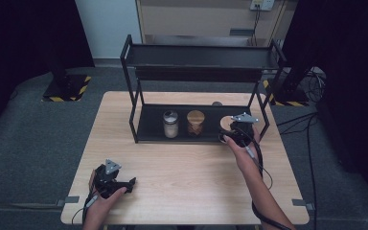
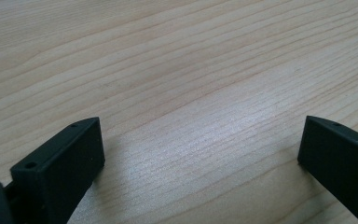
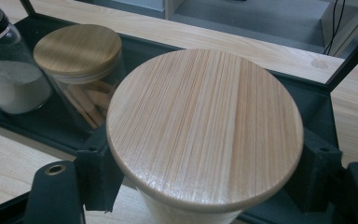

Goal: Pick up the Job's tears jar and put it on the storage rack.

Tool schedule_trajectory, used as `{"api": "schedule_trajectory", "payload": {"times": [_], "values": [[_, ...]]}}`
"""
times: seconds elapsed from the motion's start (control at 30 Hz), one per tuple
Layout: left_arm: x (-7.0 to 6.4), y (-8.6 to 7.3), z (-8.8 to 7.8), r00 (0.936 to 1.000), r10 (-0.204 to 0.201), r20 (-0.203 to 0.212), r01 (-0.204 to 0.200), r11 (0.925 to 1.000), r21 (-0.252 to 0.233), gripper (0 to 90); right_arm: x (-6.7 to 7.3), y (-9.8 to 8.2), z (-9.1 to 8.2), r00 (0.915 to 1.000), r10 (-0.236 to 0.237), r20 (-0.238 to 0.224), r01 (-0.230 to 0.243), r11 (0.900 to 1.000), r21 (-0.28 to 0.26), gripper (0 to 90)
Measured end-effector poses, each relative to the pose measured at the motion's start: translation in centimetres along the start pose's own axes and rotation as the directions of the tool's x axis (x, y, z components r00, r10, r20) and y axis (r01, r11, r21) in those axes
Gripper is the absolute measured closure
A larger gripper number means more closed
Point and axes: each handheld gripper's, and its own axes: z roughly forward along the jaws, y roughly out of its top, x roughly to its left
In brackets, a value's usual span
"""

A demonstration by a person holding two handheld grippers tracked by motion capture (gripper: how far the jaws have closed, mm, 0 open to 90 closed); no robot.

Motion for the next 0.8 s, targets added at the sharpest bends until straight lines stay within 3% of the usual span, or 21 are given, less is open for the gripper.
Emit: {"api": "schedule_trajectory", "payload": {"times": [0.8], "values": [[0.0, 0.0, 0.0, 1.0000, 0.000, 0.000, 0.000, 1.0000, 0.000, 0.0, 0.0, 1.6, 2.0, 0.9996, 0.010, 0.026, -0.010, 1.000, -0.004, 25.9]]}}
